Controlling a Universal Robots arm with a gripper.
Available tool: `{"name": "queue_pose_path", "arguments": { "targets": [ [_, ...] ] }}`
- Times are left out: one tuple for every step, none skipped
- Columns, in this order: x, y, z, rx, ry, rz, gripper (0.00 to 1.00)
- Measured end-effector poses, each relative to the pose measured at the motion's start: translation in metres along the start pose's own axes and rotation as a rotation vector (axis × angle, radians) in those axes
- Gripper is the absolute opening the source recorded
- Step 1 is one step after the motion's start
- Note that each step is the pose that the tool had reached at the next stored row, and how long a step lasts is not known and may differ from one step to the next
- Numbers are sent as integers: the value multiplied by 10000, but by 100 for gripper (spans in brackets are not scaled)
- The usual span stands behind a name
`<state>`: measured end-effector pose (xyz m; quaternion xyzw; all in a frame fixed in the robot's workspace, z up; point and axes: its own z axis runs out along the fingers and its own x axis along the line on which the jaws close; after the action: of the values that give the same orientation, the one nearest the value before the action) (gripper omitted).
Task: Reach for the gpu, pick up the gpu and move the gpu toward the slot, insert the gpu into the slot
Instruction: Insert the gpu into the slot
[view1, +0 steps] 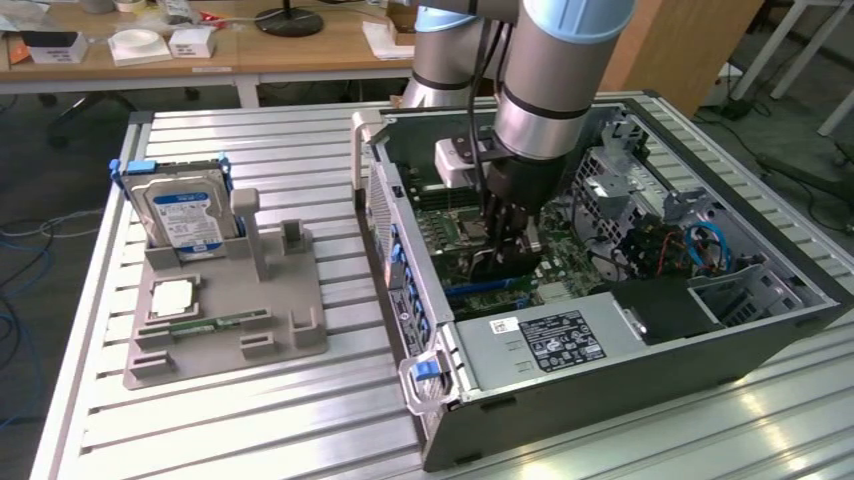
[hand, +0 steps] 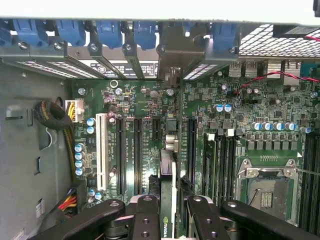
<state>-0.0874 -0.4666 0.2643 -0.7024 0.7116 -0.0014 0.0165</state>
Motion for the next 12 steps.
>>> {"name": "queue_pose_path", "arguments": {
  "targets": [
    [0,0,5,-1,1,0,26],
    [0,1,11,-1,1,0,26],
    [0,1,17,0,1,0,26],
    [0,1,22,0,0,0,26],
    [-1,1,26,-1,1,0,26],
    [-1,1,31,0,1,0,26],
    [-1,1,35,-1,1,0,26],
    [-1,1,39,-1,1,0,26],
    [-1,1,43,-1,1,0,26],
    [-1,1,47,-1,1,0,26],
    [-1,2,51,-1,1,0,26],
    [-1,2,55,-1,2,0,26]
  ]
}}
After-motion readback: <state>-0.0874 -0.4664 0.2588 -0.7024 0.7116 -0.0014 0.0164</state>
